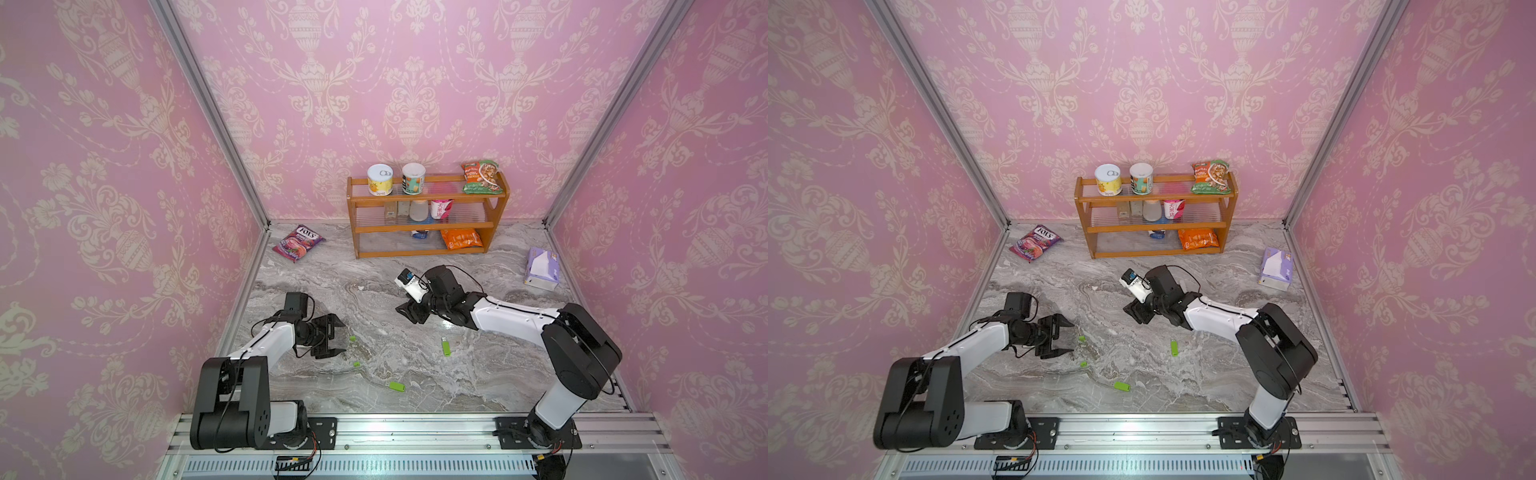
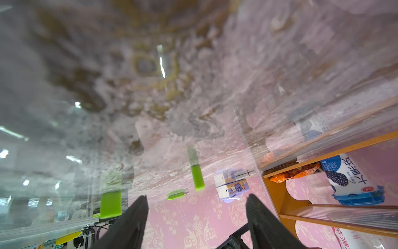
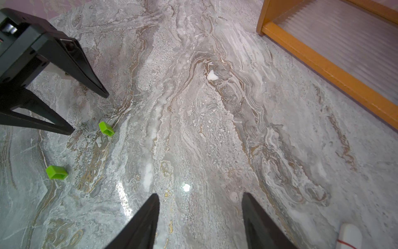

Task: Close the usb drive cover
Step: Pick up the cover from the center of the board.

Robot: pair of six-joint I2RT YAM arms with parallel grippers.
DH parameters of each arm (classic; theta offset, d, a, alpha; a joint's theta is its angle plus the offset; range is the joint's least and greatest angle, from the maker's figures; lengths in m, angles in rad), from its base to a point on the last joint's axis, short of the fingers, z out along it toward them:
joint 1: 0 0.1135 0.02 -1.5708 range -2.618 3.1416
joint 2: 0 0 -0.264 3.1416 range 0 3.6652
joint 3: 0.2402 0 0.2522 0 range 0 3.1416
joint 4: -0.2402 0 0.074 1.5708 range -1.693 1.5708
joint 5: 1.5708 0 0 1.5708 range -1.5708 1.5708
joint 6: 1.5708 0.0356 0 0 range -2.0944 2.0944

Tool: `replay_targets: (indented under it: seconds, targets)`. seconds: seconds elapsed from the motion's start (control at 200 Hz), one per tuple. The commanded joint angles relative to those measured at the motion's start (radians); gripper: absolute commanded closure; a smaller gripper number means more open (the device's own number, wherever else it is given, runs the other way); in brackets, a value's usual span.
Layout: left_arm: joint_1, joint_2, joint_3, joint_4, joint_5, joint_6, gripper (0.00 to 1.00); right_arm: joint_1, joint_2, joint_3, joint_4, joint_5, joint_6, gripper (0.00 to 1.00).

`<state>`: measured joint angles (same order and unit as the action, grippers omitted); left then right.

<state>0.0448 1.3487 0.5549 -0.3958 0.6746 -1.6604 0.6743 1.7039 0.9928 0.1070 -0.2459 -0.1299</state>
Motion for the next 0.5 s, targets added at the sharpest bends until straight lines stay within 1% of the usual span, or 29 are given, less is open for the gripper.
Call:
replay_targets:
  seconds: [0.0, 0.14, 0.24, 0.345, 0.495]
  targets:
    - [0.012, 0.029, -0.005, 0.023, -0.007, -0.028, 0.27, -0.008, 0.002, 0.012, -0.026, 0.003, 0.018, 0.37]
    - [0.012, 0.056, -0.01, 0.062, -0.01, -0.045, 0.3, -0.015, 0.008, 0.012, -0.028, 0.002, 0.016, 0.37]
    - [0.01, 0.072, -0.003, 0.056, -0.007, -0.042, 0.32, -0.019, 0.014, 0.016, -0.039, 0.004, 0.013, 0.37]
    - [0.006, 0.074, 0.005, 0.046, -0.029, -0.036, 0.33, -0.025, 0.011, 0.012, -0.039, 0.007, 0.012, 0.37]
    - [-0.036, 0.094, 0.025, 0.032, -0.05, -0.034, 0.35, -0.025, 0.008, 0.01, -0.039, 0.007, 0.015, 0.37]
